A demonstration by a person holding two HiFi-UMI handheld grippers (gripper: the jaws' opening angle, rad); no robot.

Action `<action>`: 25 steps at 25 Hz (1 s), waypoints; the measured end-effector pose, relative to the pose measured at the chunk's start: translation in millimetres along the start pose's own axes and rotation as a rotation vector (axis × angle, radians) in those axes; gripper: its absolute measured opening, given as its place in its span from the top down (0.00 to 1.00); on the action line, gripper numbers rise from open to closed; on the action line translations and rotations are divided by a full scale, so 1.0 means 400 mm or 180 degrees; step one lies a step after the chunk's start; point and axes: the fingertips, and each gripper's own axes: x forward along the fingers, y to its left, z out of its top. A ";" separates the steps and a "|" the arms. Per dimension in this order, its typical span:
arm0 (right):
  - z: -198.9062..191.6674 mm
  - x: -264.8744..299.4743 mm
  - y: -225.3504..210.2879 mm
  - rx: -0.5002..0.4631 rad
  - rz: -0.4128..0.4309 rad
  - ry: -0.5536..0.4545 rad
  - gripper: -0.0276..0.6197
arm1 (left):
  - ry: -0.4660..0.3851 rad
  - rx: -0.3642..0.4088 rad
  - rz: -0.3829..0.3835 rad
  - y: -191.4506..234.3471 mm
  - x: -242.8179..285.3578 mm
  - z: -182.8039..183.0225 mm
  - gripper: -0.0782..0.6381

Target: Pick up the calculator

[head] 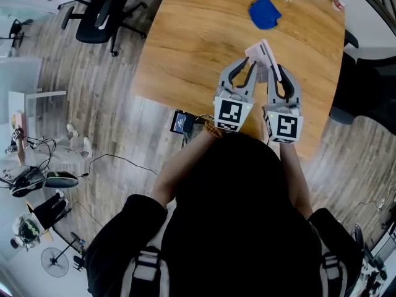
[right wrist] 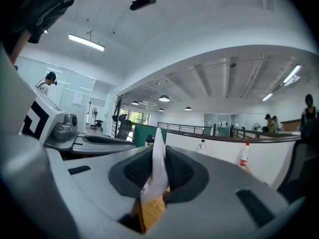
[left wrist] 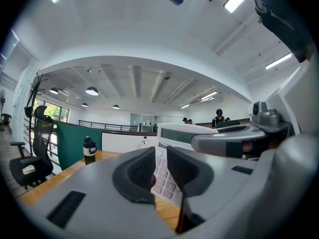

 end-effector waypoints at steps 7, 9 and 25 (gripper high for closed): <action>-0.037 0.003 0.015 0.0146 -0.0029 0.0188 0.85 | 0.0100 0.0010 -0.0044 -0.006 -0.006 -0.030 0.78; -0.060 0.009 0.017 0.0119 -0.0037 0.0263 0.85 | 0.0127 0.0019 -0.0058 -0.009 -0.004 -0.038 0.78; -0.144 0.009 0.023 0.0204 -0.0032 0.0534 0.85 | 0.0322 0.0053 -0.0194 -0.050 0.004 -0.096 0.78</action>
